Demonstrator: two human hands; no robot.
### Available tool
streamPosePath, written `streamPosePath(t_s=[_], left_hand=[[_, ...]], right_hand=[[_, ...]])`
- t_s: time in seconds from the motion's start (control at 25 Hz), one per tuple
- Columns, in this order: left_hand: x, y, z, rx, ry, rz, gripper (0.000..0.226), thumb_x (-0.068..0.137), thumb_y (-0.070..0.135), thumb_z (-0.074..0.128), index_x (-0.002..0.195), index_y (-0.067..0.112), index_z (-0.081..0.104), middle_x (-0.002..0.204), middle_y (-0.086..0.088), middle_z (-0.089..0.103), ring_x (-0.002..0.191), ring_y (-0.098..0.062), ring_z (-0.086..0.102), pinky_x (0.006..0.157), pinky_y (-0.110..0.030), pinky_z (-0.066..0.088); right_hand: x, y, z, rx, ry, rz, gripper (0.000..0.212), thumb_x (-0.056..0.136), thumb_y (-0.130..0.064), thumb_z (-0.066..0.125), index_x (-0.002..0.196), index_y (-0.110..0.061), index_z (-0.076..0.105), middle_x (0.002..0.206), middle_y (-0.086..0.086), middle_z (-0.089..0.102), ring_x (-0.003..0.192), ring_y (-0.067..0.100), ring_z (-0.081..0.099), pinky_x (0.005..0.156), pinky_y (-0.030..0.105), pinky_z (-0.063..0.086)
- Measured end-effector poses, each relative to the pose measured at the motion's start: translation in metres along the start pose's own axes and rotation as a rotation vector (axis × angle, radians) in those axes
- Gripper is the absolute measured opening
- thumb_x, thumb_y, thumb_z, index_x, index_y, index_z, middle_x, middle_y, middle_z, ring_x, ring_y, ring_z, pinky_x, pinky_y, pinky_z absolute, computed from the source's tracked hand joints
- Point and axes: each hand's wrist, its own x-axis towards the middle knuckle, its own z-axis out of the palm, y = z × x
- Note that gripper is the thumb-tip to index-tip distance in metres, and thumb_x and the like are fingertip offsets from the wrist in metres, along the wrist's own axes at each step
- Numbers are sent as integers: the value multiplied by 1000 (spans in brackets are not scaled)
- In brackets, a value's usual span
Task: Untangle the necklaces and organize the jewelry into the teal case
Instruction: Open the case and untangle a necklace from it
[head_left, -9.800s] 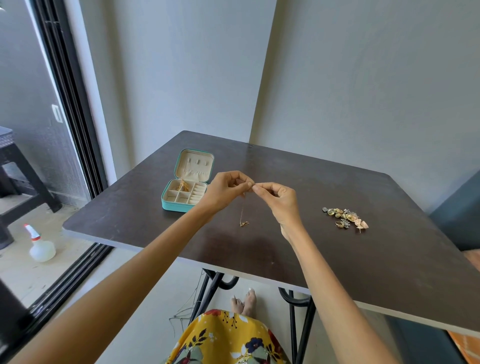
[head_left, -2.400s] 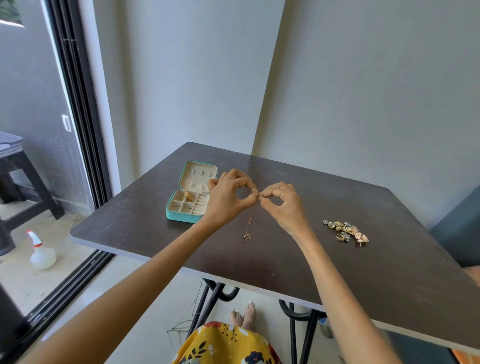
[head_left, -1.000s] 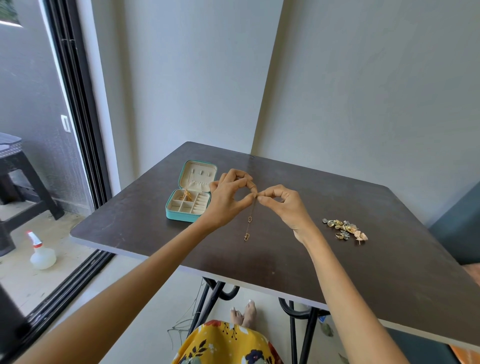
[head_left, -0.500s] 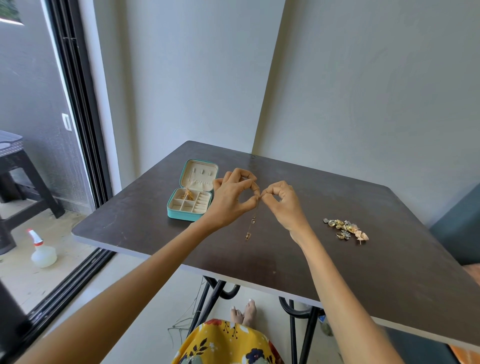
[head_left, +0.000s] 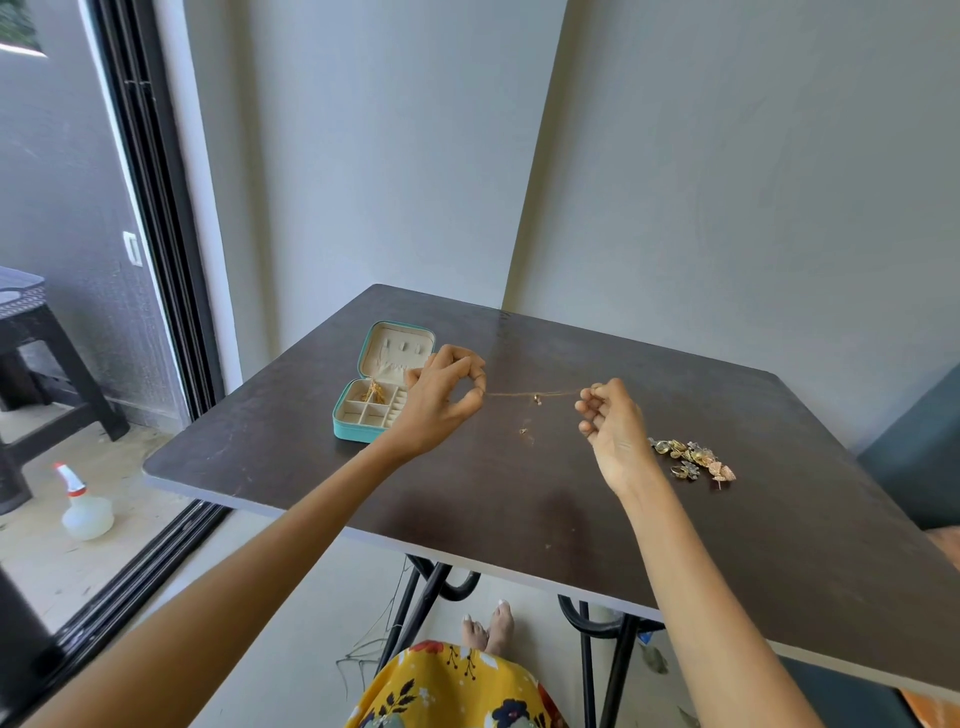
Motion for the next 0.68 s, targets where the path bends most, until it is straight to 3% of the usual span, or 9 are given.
streamPosePath(t_s=[0.16,0.32,0.4,0.48,0.56,0.68], left_hand=[[2,-10,-1,-180,-17,-97,28,92,5,47,77,29,46,98,7,60,99,-11,55,99,-41,34],[-1,-8,9,-483,-9,-229,24,97,4,36,80,18,45,89,5,68,80,-1,60,78,-15,45],[-2,-7,13,-634,44,-311,24,98,4,32,81,16,42,86,1,71,77,-4,64,72,-12,47],[0,-6,13,-832,82,-401,24,98,4,27,81,15,40,78,-1,71,78,-16,67,77,-21,52],[3,-5,11,-1013,94,-461,24,97,4,27,78,13,38,64,-2,62,67,-21,64,77,-32,55],[4,-3,11,-1008,80,-510,26,97,9,36,72,14,37,55,1,42,48,-13,42,55,-26,48]], right_hand=[[-1,9,-4,189,10,134,19,89,-12,41,72,-14,49,71,0,56,64,12,53,59,22,40],[-3,15,4,368,-21,185,20,89,-12,37,71,-13,46,66,2,54,63,15,52,62,24,45],[-5,17,10,409,-66,188,21,89,-12,36,70,-14,44,59,0,51,57,15,50,59,24,45],[-7,18,14,420,-134,219,21,87,-11,34,68,-15,41,51,-2,43,44,12,41,43,20,38],[-7,17,13,395,-196,246,20,86,-10,32,68,-16,38,47,-4,36,35,8,30,32,18,24],[-6,12,6,354,-234,233,20,86,-10,31,67,-16,37,46,-5,30,32,6,23,29,17,17]])
